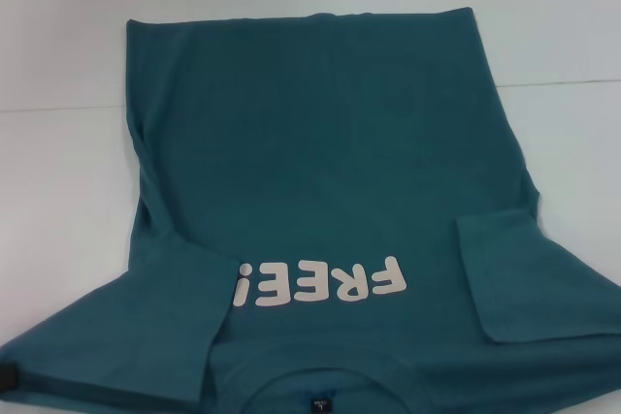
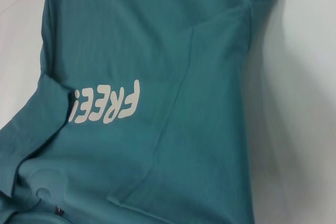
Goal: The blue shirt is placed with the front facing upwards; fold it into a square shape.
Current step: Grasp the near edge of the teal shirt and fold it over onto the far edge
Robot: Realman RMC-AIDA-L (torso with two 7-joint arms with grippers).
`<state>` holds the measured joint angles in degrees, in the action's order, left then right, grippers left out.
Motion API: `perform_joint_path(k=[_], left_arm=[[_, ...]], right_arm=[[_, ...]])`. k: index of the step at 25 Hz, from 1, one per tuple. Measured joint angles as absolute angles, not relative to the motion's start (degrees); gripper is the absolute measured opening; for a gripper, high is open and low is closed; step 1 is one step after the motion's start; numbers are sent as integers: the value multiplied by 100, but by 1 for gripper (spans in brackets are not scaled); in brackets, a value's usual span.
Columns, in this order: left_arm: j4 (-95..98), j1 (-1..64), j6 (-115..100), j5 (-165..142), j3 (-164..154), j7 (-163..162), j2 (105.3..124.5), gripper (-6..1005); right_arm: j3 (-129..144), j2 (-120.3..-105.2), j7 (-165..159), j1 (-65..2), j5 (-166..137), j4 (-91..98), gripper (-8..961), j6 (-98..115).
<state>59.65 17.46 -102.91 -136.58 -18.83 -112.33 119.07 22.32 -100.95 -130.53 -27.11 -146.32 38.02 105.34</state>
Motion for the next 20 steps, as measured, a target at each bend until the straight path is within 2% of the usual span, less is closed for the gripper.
perform_joint_path(k=[20], left_arm=[[5935,1777,-10671,-13658,-1939,-11175,11929,34]], right_arm=[[2617,-10142,-13006,-2752,-14664,3788,9,10766]])
